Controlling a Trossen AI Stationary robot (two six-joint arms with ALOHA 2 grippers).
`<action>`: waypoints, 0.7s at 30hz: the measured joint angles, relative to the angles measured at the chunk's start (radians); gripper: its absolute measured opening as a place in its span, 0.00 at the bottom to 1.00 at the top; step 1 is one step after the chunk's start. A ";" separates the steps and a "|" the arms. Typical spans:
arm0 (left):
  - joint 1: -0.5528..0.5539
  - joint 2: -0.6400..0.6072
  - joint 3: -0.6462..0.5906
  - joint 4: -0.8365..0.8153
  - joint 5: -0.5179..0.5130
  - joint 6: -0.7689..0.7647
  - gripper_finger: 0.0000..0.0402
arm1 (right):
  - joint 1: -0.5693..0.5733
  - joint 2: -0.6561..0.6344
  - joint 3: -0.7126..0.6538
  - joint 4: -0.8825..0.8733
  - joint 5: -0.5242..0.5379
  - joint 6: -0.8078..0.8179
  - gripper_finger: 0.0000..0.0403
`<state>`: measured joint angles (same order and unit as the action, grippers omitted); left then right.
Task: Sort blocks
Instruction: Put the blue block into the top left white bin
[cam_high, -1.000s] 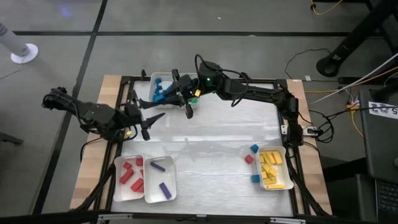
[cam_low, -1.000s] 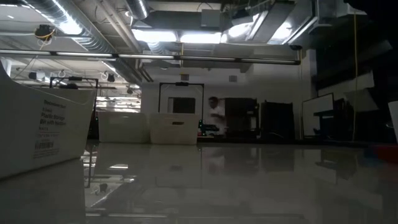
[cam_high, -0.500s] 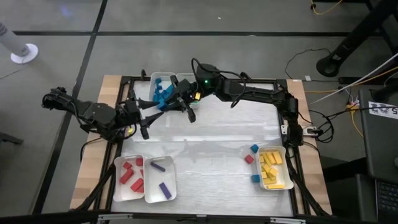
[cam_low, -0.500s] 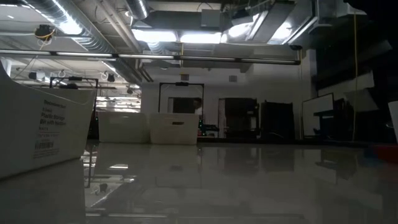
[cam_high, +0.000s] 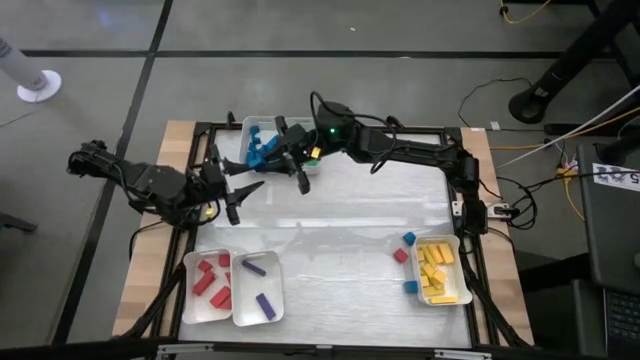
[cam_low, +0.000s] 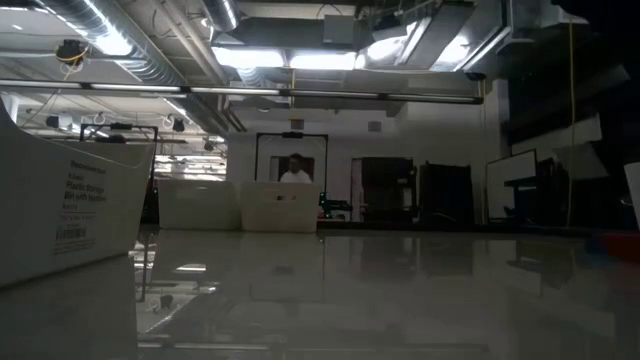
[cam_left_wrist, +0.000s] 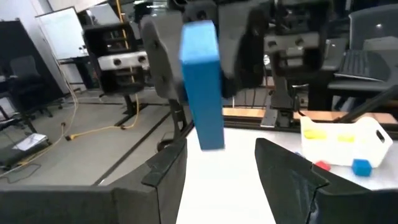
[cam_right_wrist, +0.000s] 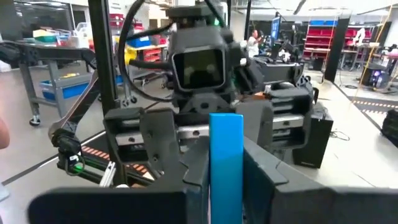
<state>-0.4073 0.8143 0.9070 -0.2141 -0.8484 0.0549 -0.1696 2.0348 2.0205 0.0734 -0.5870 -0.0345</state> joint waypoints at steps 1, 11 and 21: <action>0.005 0.000 0.000 0.008 0.000 0.005 0.45 | 0.000 0.001 0.000 0.002 -0.001 0.000 0.15; 0.082 0.015 0.000 0.044 0.039 0.020 0.44 | 0.007 0.013 0.000 0.035 -0.007 0.000 0.15; 0.110 0.047 0.000 0.047 0.073 0.075 0.15 | 0.005 0.013 0.000 0.029 -0.006 -0.001 0.15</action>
<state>-0.2974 0.8617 0.9070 -0.1675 -0.7759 0.1297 -0.1646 2.0480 2.0205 0.1027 -0.5934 -0.0355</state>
